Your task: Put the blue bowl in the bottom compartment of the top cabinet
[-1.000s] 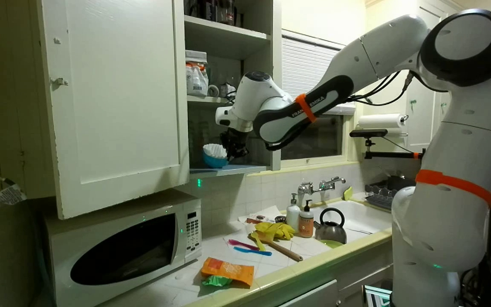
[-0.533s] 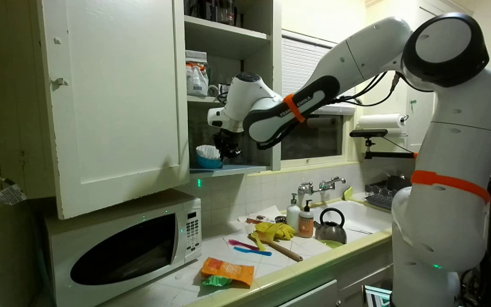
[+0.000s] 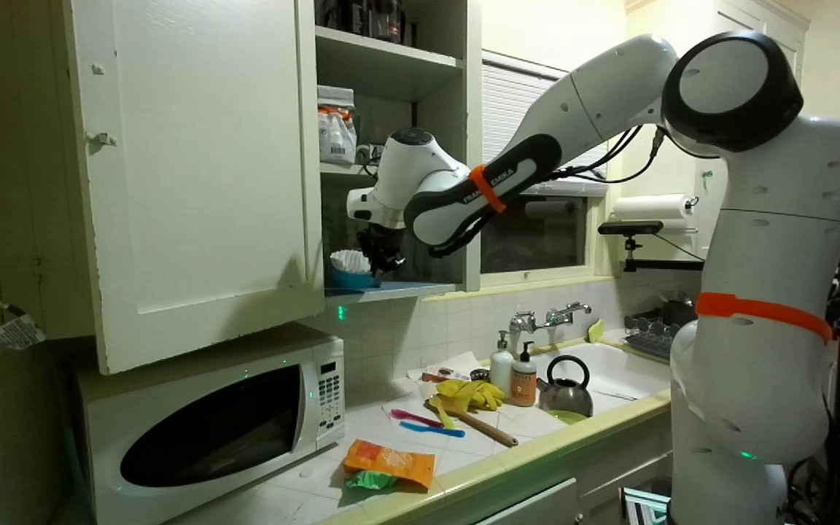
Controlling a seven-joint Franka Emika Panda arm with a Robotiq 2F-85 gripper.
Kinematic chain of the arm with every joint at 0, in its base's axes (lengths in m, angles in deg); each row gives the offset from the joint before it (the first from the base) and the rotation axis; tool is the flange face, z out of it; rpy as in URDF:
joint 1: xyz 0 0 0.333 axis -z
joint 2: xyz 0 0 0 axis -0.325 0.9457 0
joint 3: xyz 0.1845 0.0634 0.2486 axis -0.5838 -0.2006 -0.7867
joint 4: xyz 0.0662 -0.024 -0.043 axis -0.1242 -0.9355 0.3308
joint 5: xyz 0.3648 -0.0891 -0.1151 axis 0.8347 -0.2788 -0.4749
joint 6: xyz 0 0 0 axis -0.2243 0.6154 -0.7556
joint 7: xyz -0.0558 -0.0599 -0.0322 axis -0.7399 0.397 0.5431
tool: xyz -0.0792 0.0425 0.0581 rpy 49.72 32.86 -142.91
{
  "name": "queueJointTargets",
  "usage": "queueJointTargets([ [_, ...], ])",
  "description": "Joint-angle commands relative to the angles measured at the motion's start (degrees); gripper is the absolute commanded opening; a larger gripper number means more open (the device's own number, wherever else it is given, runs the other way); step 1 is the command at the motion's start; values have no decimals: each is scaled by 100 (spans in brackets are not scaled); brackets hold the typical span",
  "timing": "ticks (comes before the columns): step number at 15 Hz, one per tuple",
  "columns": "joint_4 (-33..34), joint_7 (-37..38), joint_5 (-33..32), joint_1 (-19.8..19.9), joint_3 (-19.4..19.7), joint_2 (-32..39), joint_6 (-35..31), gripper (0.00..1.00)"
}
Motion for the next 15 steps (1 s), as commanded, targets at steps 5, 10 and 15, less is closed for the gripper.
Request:
queueJointTargets([
  [5,424,-126,149,118,-121,359,86,1],
  [10,570,-197,266,147,-109,535,75,1],
  [15,665,-187,296,185,-126,637,92,51],
])
